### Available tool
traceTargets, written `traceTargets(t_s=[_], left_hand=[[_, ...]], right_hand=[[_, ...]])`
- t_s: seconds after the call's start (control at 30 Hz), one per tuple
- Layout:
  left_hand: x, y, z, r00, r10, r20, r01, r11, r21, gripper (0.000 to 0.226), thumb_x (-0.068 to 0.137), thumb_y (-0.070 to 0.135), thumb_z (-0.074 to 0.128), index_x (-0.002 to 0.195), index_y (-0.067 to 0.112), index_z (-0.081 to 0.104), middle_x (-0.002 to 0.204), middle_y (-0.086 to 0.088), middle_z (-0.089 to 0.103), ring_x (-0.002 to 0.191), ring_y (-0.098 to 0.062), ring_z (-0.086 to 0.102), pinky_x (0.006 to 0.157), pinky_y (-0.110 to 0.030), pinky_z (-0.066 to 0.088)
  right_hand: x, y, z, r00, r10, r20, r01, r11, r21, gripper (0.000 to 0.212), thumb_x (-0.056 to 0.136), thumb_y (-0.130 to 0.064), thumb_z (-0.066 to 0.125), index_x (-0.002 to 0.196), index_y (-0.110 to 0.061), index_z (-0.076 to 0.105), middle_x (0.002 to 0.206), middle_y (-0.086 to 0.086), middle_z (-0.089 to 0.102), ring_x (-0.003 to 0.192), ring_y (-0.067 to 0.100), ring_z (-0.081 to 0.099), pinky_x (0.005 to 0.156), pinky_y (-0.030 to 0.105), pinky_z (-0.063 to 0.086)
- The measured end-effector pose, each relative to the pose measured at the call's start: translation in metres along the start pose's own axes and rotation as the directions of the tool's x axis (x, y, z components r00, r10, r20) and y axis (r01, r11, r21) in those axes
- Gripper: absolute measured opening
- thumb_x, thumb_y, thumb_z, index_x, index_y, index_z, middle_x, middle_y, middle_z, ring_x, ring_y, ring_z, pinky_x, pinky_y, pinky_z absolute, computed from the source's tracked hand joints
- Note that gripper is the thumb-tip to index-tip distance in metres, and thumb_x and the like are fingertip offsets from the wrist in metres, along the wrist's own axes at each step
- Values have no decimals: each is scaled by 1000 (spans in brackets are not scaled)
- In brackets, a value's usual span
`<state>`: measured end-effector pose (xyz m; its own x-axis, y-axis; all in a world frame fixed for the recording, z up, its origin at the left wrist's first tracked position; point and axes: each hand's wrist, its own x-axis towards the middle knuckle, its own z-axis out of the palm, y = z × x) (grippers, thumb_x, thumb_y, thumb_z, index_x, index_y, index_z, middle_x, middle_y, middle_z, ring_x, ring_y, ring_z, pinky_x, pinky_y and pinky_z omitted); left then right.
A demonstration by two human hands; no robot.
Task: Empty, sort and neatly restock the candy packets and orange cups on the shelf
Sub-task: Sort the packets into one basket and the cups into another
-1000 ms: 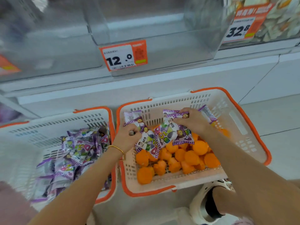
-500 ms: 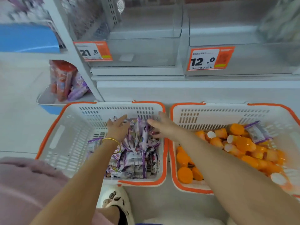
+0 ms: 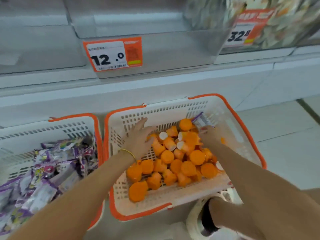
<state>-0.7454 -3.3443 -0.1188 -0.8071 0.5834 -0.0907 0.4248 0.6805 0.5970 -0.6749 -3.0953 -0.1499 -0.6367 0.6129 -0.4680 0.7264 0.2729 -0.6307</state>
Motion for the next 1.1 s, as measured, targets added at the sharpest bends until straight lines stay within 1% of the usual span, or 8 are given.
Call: traceTargets(t_s=[0.1, 0.33, 0.5, 0.63, 0.73, 0.83, 0.93, 1.1], left_hand=[[25, 17, 25, 989, -53, 138, 48, 998, 39, 37, 97, 20, 44, 134, 24, 48, 156, -5, 13, 144, -24, 12, 117, -41, 17], [44, 15, 65, 964, -151, 220, 144, 988, 49, 35, 96, 16, 47, 131, 21, 50, 155, -5, 18, 144, -22, 14, 117, -40, 17], [44, 7, 63, 954, -228, 193, 231, 973, 5, 32, 95, 17, 49, 127, 20, 53, 146, -8, 31, 138, -25, 26, 112, -42, 27], [39, 13, 52, 946, -293, 137, 314, 936, -161, 35, 97, 20, 48, 131, 13, 51, 141, -7, 41, 126, -22, 44, 104, -36, 40], [29, 27, 37, 877, -444, 182, 468, 707, -530, 46, 97, 29, 48, 138, 10, 40, 137, -6, 45, 120, -22, 51, 88, -34, 51], [18, 30, 24, 808, -538, 240, 502, 414, -760, 54, 90, 41, 58, 133, 12, 41, 125, -8, 55, 106, -22, 61, 77, -35, 56], [0, 22, 3, 828, -554, 89, 444, 549, -709, 60, 81, 45, 67, 127, 12, 48, 117, -6, 61, 99, -19, 61, 79, -30, 52], [-47, -15, -38, 801, -581, -144, 320, 619, -718, 29, 82, 24, 72, 100, 6, 57, 82, -2, 57, 71, -16, 53, 54, -14, 41]], right_hand=[[38, 17, -31, 977, -135, -165, 88, 961, -264, 30, 93, -28, 50, 121, -17, 54, 104, 3, 61, 83, 17, 56, 68, 28, 45], [89, 29, -25, 984, -135, -118, 52, 844, -534, 42, 98, -30, 46, 134, -9, 41, 129, 12, 52, 112, 28, 54, 75, 29, 39], [93, 30, -7, 977, -78, -199, 34, 976, -217, 12, 90, -17, 53, 95, -7, 57, 97, 13, 61, 86, 31, 61, 59, 34, 46], [52, 7, -11, 952, -98, -291, 145, 979, 144, 6, 91, -13, 55, 94, -11, 51, 77, 0, 53, 66, 13, 49, 51, 22, 34], [13, -17, -2, 974, -226, -24, 224, 931, 289, 10, 89, -9, 58, 82, -6, 51, 72, 6, 53, 71, 25, 57, 62, 42, 54], [-30, -41, 21, 892, -309, 330, 165, 902, 400, 5, 91, -6, 60, 88, -9, 57, 84, 6, 62, 82, 25, 65, 71, 35, 59], [-69, -61, 50, 800, -369, 473, 162, 892, 422, 12, 90, -5, 62, 83, -14, 59, 74, -5, 65, 69, 8, 65, 65, 24, 56], [-111, -91, 95, 705, -392, 591, 172, 903, 394, 33, 84, -9, 70, 114, -2, 58, 103, 13, 69, 89, 20, 70, 68, 25, 57]])
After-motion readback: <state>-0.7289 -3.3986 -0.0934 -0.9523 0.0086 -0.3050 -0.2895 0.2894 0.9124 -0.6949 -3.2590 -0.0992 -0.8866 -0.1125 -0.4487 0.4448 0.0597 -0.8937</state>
